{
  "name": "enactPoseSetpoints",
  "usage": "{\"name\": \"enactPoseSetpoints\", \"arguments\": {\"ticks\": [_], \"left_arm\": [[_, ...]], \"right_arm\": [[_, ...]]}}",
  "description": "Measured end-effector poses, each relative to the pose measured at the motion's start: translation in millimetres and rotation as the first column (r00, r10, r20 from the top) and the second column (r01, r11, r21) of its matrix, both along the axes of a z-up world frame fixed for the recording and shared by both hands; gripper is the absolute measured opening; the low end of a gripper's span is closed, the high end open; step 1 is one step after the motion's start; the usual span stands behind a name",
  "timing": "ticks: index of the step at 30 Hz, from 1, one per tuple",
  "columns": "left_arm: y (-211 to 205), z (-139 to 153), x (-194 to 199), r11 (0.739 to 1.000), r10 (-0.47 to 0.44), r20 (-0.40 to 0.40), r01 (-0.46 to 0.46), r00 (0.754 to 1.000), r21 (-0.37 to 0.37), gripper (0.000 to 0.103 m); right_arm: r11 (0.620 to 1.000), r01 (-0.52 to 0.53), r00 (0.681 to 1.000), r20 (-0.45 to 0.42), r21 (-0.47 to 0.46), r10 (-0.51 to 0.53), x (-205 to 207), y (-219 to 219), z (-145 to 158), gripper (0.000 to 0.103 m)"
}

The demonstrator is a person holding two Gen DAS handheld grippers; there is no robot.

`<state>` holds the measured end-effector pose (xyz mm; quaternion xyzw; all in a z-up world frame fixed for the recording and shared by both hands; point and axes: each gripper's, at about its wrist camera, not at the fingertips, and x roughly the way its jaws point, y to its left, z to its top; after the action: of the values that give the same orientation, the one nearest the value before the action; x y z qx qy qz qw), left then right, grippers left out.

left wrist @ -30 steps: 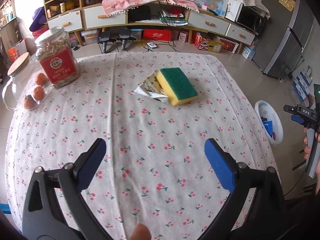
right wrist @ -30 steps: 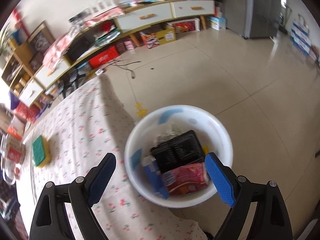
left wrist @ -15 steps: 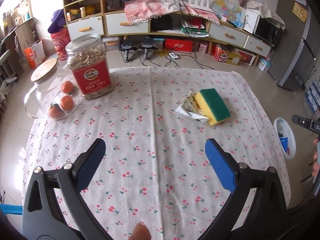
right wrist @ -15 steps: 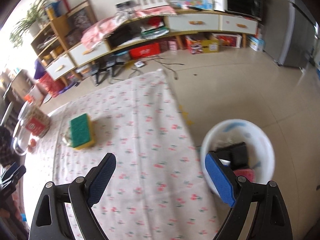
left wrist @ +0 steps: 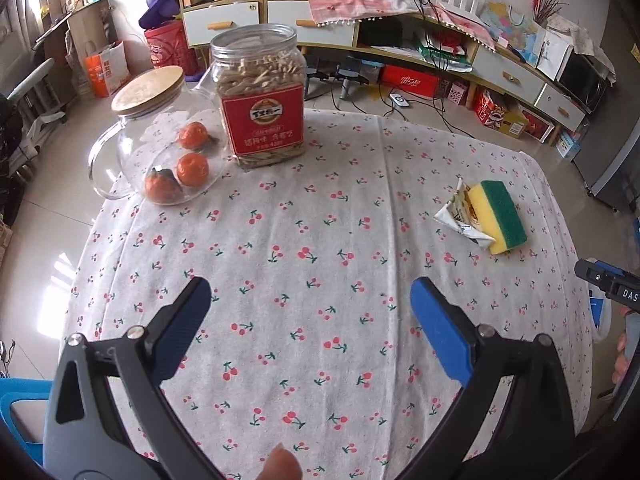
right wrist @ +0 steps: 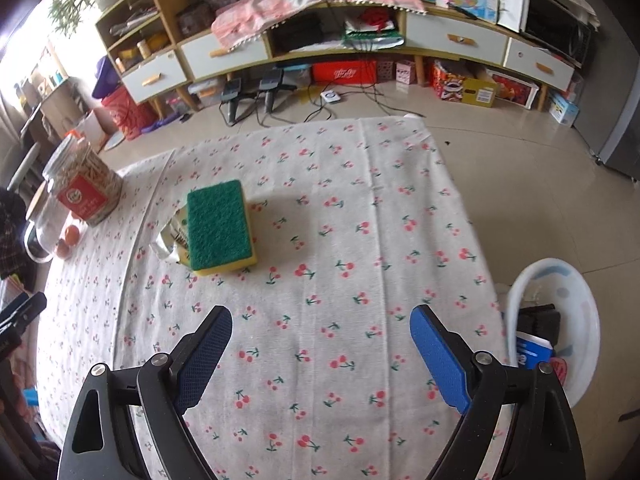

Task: Collect trash
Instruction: 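Grasp the green-and-yellow sponge with the right tool and lift it, then grasp the snack wrapper with the left tool while the right tool holds the sponge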

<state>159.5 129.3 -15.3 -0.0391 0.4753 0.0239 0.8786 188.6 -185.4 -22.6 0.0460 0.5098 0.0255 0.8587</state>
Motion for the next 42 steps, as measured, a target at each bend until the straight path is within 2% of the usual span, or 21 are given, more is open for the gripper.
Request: {"name": "enactPoseSetpoints", "arguments": {"ticks": [4, 7, 10, 12, 14, 17, 19, 22, 24, 25, 27, 35, 42], "left_arm": [[5, 3, 1, 1.0, -0.017, -0.004, 0.017, 1.0, 0.009, 0.1], [12, 8, 2, 1.0, -0.001, 0.016, 0.001, 1.0, 0.024, 0.1], [23, 10, 7, 1.0, 0.022, 0.012, -0.022, 1.0, 0.005, 0.1], [30, 11, 9, 0.999, 0.042, 0.015, -0.042, 0.999, -0.015, 0.1], [35, 12, 9, 0.998, 0.056, 0.013, -0.056, 0.998, -0.025, 0.1], [40, 14, 8, 0.997, 0.059, 0.009, -0.059, 0.998, -0.041, 0.1], [42, 15, 8, 0.998, 0.055, 0.011, -0.054, 0.998, -0.043, 0.1], [45, 15, 8, 0.997, 0.055, 0.006, -0.054, 0.998, -0.047, 0.1], [45, 17, 9, 0.997, 0.051, 0.006, -0.05, 0.999, -0.054, 0.1], [45, 17, 9, 0.997, 0.05, 0.008, -0.05, 0.999, -0.054, 0.1], [45, 17, 9, 0.997, 0.05, 0.01, -0.05, 0.999, -0.057, 0.1], [40, 18, 6, 0.998, 0.03, 0.008, -0.029, 1.0, -0.056, 0.1], [27, 15, 2, 0.999, -0.005, 0.003, 0.005, 1.0, -0.043, 0.1]], "right_arm": [[0.999, -0.001, 0.999, -0.048, 0.038, 0.003, 17, 8, -8, 0.092], [1.0, -0.021, 0.998, -0.053, 0.009, 0.021, 30, 17, -7, 0.092], [0.999, -0.032, 0.998, -0.053, 0.013, 0.033, 44, 27, -8, 0.092], [0.996, -0.058, 0.996, -0.07, 0.072, 0.063, 56, 37, -15, 0.092], [0.991, -0.1, 0.991, -0.079, 0.091, 0.108, 66, 50, -22, 0.092], [0.984, -0.162, 0.984, -0.067, 0.067, 0.167, 77, 69, -32, 0.091], [0.984, -0.166, 0.982, -0.076, 0.06, 0.171, 84, 75, -42, 0.09], [0.985, -0.162, 0.981, -0.094, 0.063, 0.167, 92, 77, -54, 0.086], [0.984, -0.163, 0.981, -0.098, 0.066, 0.169, 95, 78, -59, 0.078], [0.984, -0.165, 0.98, -0.101, 0.071, 0.171, 96, 78, -60, 0.069], [0.981, -0.161, 0.979, -0.112, 0.106, 0.172, 97, 77, -65, 0.063], [0.98, -0.144, 0.985, -0.08, 0.135, 0.156, 77, 65, -46, 0.059], [0.991, -0.094, 0.993, -0.062, 0.09, 0.1, 49, 38, -21, 0.059]]}}
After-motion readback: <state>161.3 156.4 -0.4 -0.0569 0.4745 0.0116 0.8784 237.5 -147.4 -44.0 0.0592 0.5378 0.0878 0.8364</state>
